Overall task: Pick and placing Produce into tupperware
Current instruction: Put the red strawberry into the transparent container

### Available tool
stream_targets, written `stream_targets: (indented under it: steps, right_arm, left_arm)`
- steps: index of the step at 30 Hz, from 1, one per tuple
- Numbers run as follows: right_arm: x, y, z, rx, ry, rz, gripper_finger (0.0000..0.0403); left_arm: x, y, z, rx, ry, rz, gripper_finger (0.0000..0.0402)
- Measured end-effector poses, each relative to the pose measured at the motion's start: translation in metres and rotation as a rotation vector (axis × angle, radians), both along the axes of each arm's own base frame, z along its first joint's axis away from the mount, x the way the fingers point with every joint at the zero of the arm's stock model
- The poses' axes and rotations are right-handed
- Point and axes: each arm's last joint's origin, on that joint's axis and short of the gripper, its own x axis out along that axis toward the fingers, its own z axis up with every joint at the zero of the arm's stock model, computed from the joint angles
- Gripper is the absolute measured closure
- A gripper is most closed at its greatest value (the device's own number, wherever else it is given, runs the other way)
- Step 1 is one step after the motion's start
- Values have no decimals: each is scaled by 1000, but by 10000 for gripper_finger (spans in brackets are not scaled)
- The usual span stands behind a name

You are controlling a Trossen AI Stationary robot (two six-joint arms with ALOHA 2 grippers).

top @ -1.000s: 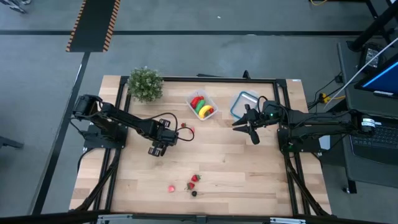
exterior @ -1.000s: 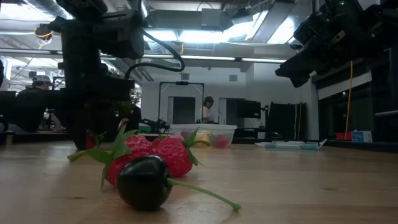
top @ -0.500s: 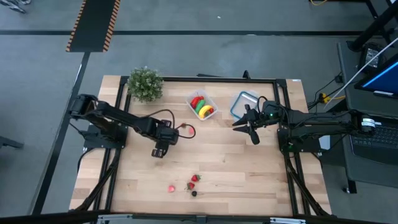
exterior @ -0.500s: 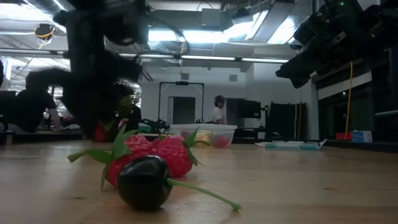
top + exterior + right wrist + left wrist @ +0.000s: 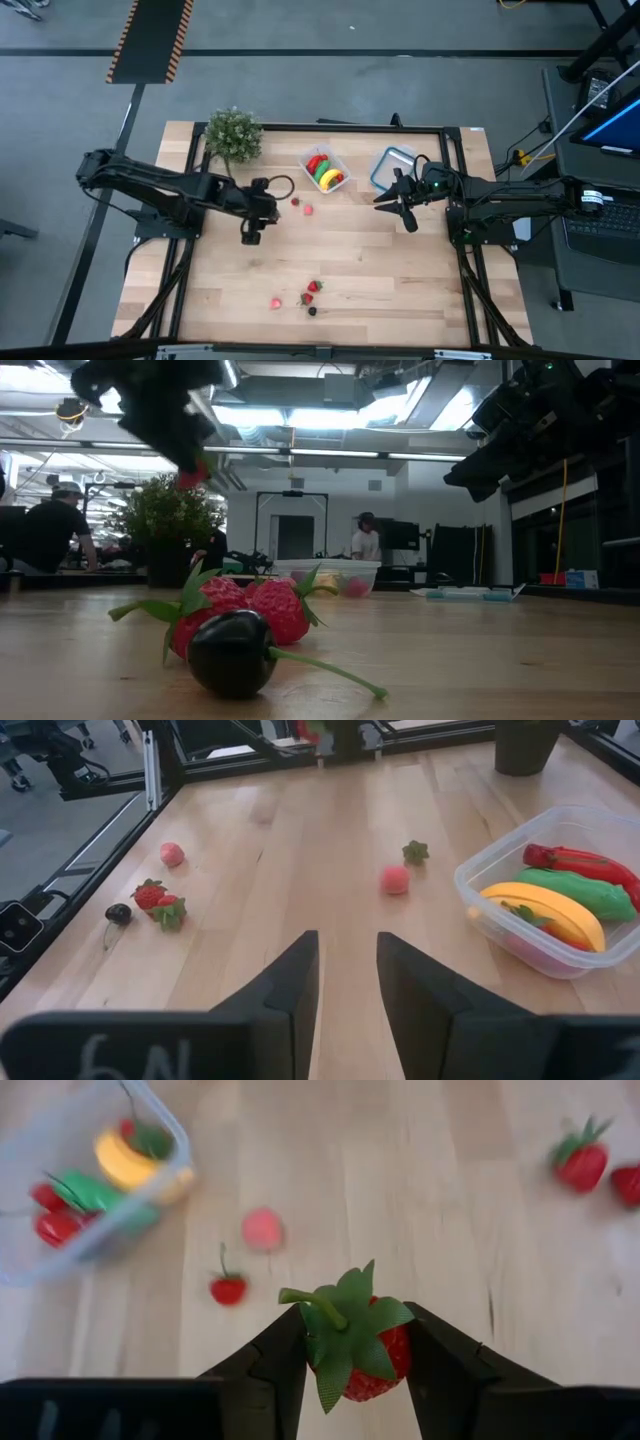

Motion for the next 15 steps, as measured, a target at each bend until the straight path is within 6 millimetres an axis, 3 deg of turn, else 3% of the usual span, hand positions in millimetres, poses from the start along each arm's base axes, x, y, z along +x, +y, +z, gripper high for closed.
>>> stream_targets:
  steps: [7, 15]
  right_arm:
    - [0, 0, 0, 1, 2, 0, 297]
    - [0, 0, 0, 1, 2, 0, 297]
  left_arm:
    - [0, 0, 15, 12, -137, -31, 272]
    - [6, -1, -5, -19, -264, -70, 272]
